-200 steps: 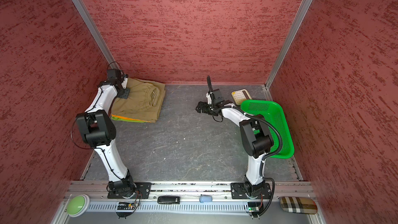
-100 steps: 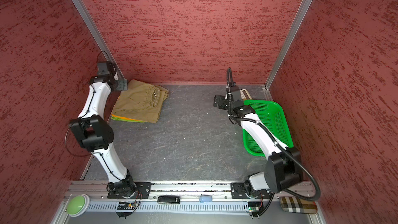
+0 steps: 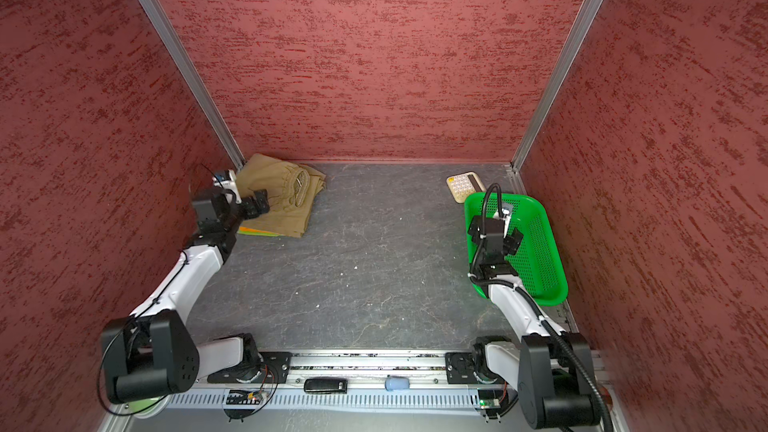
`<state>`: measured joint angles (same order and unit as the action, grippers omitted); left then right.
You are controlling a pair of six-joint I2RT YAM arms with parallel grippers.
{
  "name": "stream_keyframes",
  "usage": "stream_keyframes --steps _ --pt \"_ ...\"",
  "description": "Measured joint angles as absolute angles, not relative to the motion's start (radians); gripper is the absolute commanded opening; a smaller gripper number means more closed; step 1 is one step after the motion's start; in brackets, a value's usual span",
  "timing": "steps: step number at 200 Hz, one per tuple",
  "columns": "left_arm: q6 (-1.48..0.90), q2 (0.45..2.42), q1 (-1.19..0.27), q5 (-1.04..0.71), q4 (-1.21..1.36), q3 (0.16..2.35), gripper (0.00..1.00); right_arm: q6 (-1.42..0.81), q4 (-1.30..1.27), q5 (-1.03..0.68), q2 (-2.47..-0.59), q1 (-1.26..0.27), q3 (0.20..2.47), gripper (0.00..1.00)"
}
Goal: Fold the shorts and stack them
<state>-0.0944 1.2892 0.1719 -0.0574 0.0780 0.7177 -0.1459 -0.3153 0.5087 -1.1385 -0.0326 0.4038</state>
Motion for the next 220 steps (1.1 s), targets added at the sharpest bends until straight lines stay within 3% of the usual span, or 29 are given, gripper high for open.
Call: stream_keyframes --steps 44,82,125,164,220 --pt "-0.149 1.399 0.176 -0.028 0.318 0.599 0.99 -0.106 -0.679 0.486 -1.236 -0.026 0.255 0.99" --pt "-0.133 1.415 0.175 -0.085 0.492 0.591 0.99 -0.046 -0.831 0.445 -1.315 -0.023 0.255 0.99" --pt "-0.093 1.416 0.142 -0.131 0.548 0.590 0.99 -0.030 -1.024 0.341 -1.362 -0.022 0.223 0.99" --pt "-0.084 1.387 0.133 -0.122 0.532 0.572 0.99 -0.028 -1.346 0.273 -1.560 -0.023 0.134 0.99" --pt "-0.064 1.331 0.070 -0.076 0.569 0.488 0.99 -0.026 -1.339 0.263 -1.562 -0.022 0.192 0.99"
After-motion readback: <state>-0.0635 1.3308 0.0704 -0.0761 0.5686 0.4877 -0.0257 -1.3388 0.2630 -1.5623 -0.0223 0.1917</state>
